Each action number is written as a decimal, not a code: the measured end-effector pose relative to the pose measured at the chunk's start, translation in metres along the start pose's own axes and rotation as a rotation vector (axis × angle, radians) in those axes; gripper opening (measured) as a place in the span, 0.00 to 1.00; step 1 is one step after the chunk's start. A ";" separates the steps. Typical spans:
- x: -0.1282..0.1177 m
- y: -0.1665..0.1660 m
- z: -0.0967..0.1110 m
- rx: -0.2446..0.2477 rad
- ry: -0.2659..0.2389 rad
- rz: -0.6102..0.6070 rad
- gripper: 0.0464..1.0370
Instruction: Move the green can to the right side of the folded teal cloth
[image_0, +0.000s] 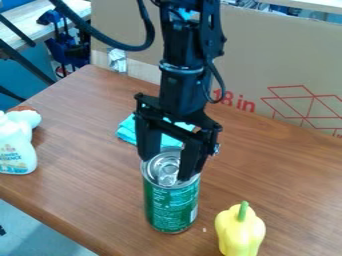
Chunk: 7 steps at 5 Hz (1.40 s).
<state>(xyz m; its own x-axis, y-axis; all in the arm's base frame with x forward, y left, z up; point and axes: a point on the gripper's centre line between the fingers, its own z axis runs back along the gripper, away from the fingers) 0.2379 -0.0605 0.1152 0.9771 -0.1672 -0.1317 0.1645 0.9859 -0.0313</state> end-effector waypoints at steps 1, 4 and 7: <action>-0.006 -0.001 -0.009 -0.028 0.039 0.015 0.96; 0.006 0.003 -0.014 -0.013 0.087 0.043 0.96; 0.047 0.012 -0.013 0.006 0.101 0.057 0.96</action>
<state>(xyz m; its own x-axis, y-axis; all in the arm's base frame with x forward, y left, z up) 0.2842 -0.0564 0.0959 0.9663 -0.1110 -0.2324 0.1106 0.9938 -0.0148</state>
